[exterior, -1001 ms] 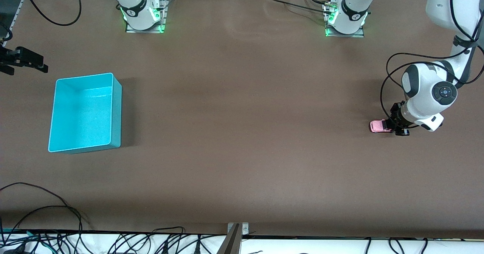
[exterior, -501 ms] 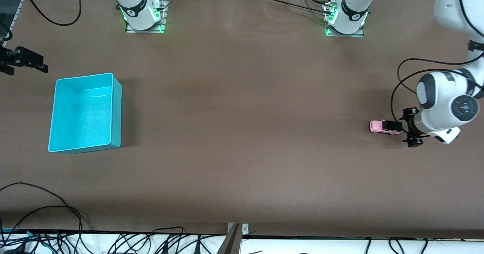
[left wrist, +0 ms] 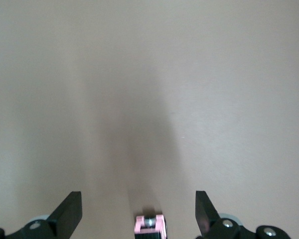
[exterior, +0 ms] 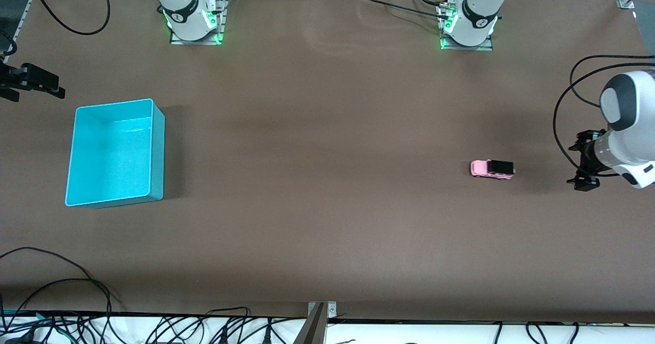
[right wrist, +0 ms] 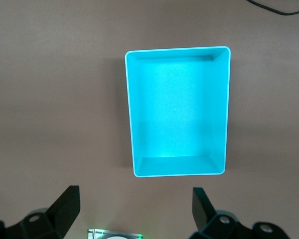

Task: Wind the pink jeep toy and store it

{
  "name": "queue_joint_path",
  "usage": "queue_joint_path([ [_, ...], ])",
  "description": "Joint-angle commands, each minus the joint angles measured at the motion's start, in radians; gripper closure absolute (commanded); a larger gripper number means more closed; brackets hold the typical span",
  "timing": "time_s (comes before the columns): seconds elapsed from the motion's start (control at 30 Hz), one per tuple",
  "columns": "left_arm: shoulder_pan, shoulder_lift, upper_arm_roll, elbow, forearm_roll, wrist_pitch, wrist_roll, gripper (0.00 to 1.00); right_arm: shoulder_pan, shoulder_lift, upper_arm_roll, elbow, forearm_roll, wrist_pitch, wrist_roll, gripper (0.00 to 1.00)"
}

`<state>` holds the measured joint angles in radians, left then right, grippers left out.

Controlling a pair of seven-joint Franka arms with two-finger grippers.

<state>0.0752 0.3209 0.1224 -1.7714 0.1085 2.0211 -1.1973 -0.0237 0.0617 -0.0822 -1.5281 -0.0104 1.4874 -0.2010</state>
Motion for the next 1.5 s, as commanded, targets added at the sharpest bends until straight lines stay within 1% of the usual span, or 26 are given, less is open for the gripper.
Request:
queue_joint_path([
  [0.0,0.008,-0.019,-0.006,0.096,-0.052,-0.078,0.195,0.00,0.002,0.004,-0.004,0.026,-0.011,-0.022,-0.015,0.00],
  [0.1,0.008,-0.032,-0.006,0.127,-0.066,-0.097,0.330,0.00,0.002,0.004,-0.004,0.025,-0.010,-0.022,-0.015,0.00],
  [0.3,0.005,-0.036,-0.007,0.168,-0.066,-0.098,0.560,0.00,0.002,0.004,-0.004,0.026,-0.011,-0.021,-0.015,0.00],
  [0.43,0.000,-0.034,-0.009,0.205,-0.067,-0.111,0.755,0.00,0.002,0.004,-0.004,0.026,-0.011,-0.022,-0.015,0.00],
  [0.5,0.000,-0.036,-0.012,0.208,-0.067,-0.128,0.803,0.00,0.002,0.004,-0.004,0.025,-0.011,-0.021,-0.015,0.00],
  [0.7,-0.006,-0.042,-0.015,0.263,-0.084,-0.179,0.988,0.00,0.002,0.004,-0.004,0.026,-0.010,-0.021,-0.015,0.00],
  [0.8,-0.009,-0.043,-0.015,0.288,-0.128,-0.185,1.087,0.00,0.002,0.004,-0.004,0.026,-0.010,-0.022,-0.015,0.00],
  [0.97,-0.009,-0.046,-0.017,0.300,-0.161,-0.197,1.202,0.00,0.002,0.004,-0.004,0.026,-0.010,-0.021,-0.014,0.00],
  [1.1,-0.003,-0.060,-0.056,0.302,-0.167,-0.197,1.275,0.00,0.002,0.004,-0.004,0.025,-0.011,-0.022,-0.015,0.00],
  [1.17,-0.003,-0.078,-0.058,0.291,-0.167,-0.202,1.280,0.00,0.002,0.004,-0.004,0.026,-0.010,-0.021,-0.014,0.00],
  [1.33,-0.006,-0.085,-0.083,0.282,-0.150,-0.283,1.277,0.00,0.002,0.004,-0.004,0.026,-0.010,-0.022,-0.015,0.00],
  [1.47,-0.005,-0.101,-0.086,0.264,-0.150,-0.291,1.282,0.00,0.002,0.004,-0.004,0.026,-0.011,-0.021,-0.015,0.00],
])
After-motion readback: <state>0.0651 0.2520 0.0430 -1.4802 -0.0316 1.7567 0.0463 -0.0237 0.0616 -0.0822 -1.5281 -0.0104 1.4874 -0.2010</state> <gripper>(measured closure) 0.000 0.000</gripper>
